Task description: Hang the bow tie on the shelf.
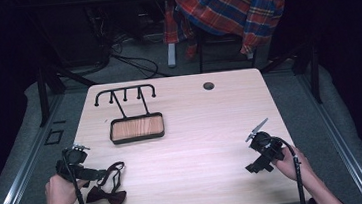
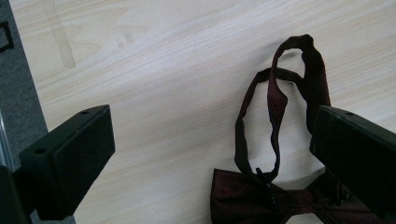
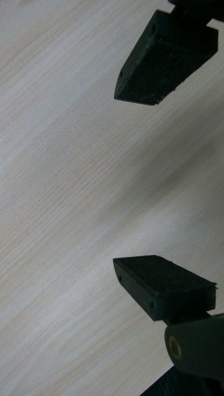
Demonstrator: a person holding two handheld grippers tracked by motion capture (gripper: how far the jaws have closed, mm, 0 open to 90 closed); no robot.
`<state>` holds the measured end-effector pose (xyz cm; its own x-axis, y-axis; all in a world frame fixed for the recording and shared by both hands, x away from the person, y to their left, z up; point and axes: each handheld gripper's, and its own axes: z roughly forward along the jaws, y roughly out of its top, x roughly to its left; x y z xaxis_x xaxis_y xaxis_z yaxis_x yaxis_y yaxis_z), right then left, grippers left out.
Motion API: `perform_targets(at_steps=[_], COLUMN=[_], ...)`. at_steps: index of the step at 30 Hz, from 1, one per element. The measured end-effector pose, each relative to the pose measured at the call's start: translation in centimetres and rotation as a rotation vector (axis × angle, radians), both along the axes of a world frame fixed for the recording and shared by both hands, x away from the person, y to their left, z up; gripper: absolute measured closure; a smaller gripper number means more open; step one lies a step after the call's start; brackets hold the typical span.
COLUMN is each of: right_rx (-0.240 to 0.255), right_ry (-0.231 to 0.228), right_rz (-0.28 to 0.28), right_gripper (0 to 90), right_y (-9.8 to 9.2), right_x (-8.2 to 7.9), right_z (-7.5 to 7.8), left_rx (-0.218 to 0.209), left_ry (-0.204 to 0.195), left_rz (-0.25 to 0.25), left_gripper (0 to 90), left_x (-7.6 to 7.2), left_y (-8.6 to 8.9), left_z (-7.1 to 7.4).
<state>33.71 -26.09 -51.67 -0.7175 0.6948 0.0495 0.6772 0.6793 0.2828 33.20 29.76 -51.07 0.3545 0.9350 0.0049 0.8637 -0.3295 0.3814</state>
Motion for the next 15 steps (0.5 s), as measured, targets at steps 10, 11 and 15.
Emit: perform_targets(at_steps=[10, 11, 15], right_rx=[0.019, 0.008, 0.005], right_ry=[0.008, 0.006, 0.005], right_rz=[-0.028, -0.024, -0.031], right_gripper=[15.9, 15.9, 16.0], right_y=[-0.08, -0.06, 0.02], right_x=[0.11, 0.22, 0.39], right_z=[-0.14, -0.08, -0.05], left_rx=[-0.006, -0.007, -0.011], left_ry=[0.010, 0.009, 0.012], left_rz=[-0.010, -0.011, -0.018], left_gripper=[0.4, 0.4, 0.4], left_x=[0.04, 0.04, -0.01], left_y=[-0.05, -0.06, -0.10], left_z=[-0.23, -0.24, -0.33])
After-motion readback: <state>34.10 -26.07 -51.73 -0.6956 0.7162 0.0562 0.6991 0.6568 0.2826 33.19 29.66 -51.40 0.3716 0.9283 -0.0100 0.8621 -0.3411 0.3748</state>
